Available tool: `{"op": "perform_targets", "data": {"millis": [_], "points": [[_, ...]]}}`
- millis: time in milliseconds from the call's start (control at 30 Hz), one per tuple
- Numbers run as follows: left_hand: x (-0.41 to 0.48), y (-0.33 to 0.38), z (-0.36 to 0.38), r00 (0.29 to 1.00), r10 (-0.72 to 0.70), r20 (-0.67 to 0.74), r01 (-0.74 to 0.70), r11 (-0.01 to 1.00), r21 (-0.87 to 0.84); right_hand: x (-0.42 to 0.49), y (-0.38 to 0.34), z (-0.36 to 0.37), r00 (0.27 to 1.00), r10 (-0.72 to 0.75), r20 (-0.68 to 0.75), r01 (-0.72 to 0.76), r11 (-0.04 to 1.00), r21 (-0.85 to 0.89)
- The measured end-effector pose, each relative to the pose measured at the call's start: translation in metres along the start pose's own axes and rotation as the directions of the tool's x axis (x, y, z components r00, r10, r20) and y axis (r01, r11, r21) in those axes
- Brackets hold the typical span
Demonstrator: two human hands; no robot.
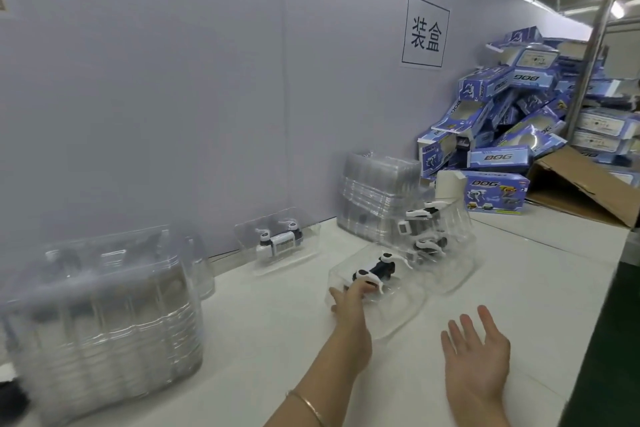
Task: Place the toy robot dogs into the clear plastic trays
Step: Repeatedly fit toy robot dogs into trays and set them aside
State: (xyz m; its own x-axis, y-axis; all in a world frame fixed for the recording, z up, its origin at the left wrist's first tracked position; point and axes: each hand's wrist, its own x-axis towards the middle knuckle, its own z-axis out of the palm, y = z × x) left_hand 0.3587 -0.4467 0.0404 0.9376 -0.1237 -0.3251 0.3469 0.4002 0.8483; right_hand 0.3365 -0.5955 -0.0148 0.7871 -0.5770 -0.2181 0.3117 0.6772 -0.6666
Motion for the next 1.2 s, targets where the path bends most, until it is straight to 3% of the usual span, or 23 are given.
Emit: {"op": "perform_targets", "data": {"millis": [67,133,233,333,400,467,500,533,567,600,633,667,767,833,933,1033,1133,1200], "points": [[-0.001,-0.002,-0.011,0.989,0.051,-0.138,-0.037,0.994,0.102,0.001,0.003,0.0,0.999,-0.016,0.039,0.018,0.999,-0.049],[-0.006,-0.004,-0.035,0.938,0.208,-0.278,-0.129,0.952,0.278,0.001,0.006,0.0,0.997,-0.038,0.073,0.046,0.993,-0.104],[-0.03,0.006,-0.091,0.881,0.398,-0.255,-0.221,0.824,0.521,-0.007,0.013,0.002,0.976,-0.135,0.168,0.173,0.955,-0.239],[-0.074,0.033,-0.154,0.817,0.545,-0.189,-0.299,0.68,0.669,-0.032,0.024,0.008,0.89,-0.309,0.335,0.438,0.782,-0.443],[-0.108,0.056,-0.193,0.679,0.715,-0.168,-0.386,0.542,0.747,-0.056,0.036,0.022,0.81,-0.364,0.46,0.576,0.644,-0.504],[-0.133,0.076,-0.226,0.427,0.888,-0.17,-0.401,0.355,0.844,-0.085,0.048,0.047,0.707,-0.373,0.601,0.692,0.539,-0.479],[-0.142,0.084,-0.243,0.297,0.929,-0.219,-0.38,0.325,0.866,-0.102,0.058,0.064,0.657,-0.354,0.666,0.732,0.51,-0.452],[-0.146,0.091,-0.255,0.197,0.932,-0.305,-0.362,0.359,0.861,-0.117,0.066,0.083,0.608,-0.334,0.72,0.766,0.483,-0.424],[-0.147,0.098,-0.266,0.142,0.901,-0.411,-0.357,0.434,0.827,-0.132,0.073,0.103,0.559,-0.294,0.775,0.795,0.457,-0.4],[-0.148,0.103,-0.279,0.145,0.851,-0.504,-0.347,0.521,0.78,-0.15,0.083,0.124,0.499,-0.229,0.836,0.821,0.433,-0.371],[-0.149,0.107,-0.29,0.195,0.805,-0.56,-0.325,0.592,0.738,-0.167,0.091,0.145,0.419,-0.156,0.894,0.856,0.397,-0.332],[-0.149,0.109,-0.3,0.289,0.767,-0.572,-0.293,0.64,0.71,-0.181,0.099,0.165,0.331,-0.08,0.94,0.891,0.356,-0.283],[-0.153,0.111,-0.321,0.584,0.665,-0.465,-0.244,0.69,0.681,-0.21,0.124,0.216,0.11,0.078,0.991,0.982,0.143,-0.12],[-0.154,0.117,-0.326,0.667,0.634,-0.391,-0.25,0.686,0.683,-0.22,0.14,0.242,0.067,0.195,0.978,0.997,-0.058,-0.057],[-0.148,0.127,-0.328,0.719,0.599,-0.354,-0.249,0.696,0.673,-0.224,0.161,0.261,0.06,0.314,0.948,0.975,-0.224,0.013],[-0.134,0.128,-0.331,0.719,0.622,-0.31,-0.289,0.672,0.682,-0.217,0.172,0.266,-0.053,0.202,0.978,0.943,-0.312,0.115],[-0.128,0.121,-0.332,0.691,0.661,-0.294,-0.336,0.653,0.679,-0.207,0.177,0.266,-0.24,0.035,0.97,0.941,-0.236,0.242],[-0.124,0.117,-0.333,0.679,0.672,-0.298,-0.357,0.656,0.665,-0.203,0.178,0.267,-0.312,-0.093,0.946,0.941,-0.165,0.294]]}}
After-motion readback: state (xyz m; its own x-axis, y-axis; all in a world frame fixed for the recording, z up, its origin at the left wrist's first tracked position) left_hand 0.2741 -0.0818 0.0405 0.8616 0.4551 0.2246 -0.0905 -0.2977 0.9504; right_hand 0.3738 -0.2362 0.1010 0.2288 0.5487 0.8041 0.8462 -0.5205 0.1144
